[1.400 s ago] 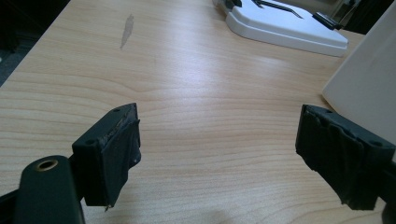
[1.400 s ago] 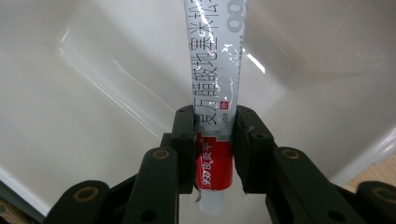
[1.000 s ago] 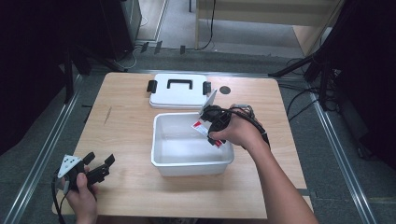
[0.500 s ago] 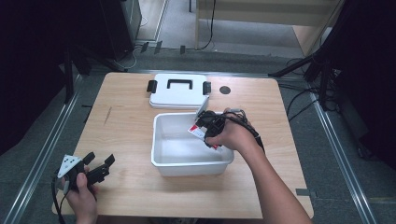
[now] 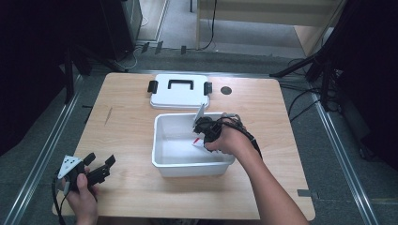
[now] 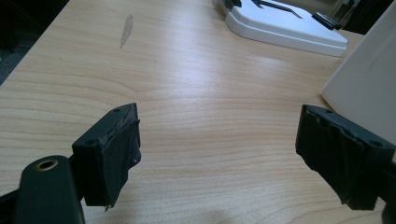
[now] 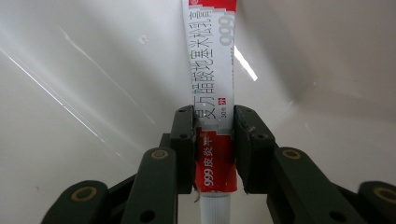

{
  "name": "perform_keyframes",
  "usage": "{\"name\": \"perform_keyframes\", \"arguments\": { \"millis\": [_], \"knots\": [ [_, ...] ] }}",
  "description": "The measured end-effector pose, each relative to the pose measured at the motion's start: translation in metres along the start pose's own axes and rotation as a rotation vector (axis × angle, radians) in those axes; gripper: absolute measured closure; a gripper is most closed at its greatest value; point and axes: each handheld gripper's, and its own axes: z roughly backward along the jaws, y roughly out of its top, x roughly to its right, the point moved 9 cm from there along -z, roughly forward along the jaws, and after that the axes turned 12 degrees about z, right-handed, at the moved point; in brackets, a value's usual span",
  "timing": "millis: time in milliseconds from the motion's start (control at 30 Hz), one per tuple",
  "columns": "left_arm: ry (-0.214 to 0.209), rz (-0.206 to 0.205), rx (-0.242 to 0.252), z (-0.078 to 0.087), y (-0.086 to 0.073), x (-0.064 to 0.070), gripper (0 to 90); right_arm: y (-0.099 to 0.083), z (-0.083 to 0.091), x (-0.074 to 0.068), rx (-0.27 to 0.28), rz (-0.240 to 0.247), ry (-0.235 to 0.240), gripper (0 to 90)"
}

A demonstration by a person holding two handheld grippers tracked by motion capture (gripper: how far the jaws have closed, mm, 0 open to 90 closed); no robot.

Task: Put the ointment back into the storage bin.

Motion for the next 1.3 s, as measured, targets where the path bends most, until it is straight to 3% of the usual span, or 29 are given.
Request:
{"name": "perform_keyframes", "arguments": {
  "millis": [667, 900, 1033, 1300],
  "knots": [
    [-0.004, 0.003, -0.002, 0.000, 0.000, 0.000, 14.7, 0.001, -0.002, -0.003, 0.031, 0.007, 0.034, 70.1],
    [-0.005, 0.004, -0.002, 0.000, 0.000, 0.000, 14.7, 0.002, 0.004, -0.004, 0.067, 0.030, 0.048, 56.2],
    [-0.005, 0.005, -0.002, 0.000, 0.000, 0.000, 14.7, 0.003, 0.013, -0.012, 0.091, 0.038, 0.093, 40.5],
    [-0.005, 0.005, -0.002, 0.000, 0.000, 0.000, 14.7, 0.004, 0.035, -0.012, 0.143, 0.045, 0.062, 27.9]
  ]
}}
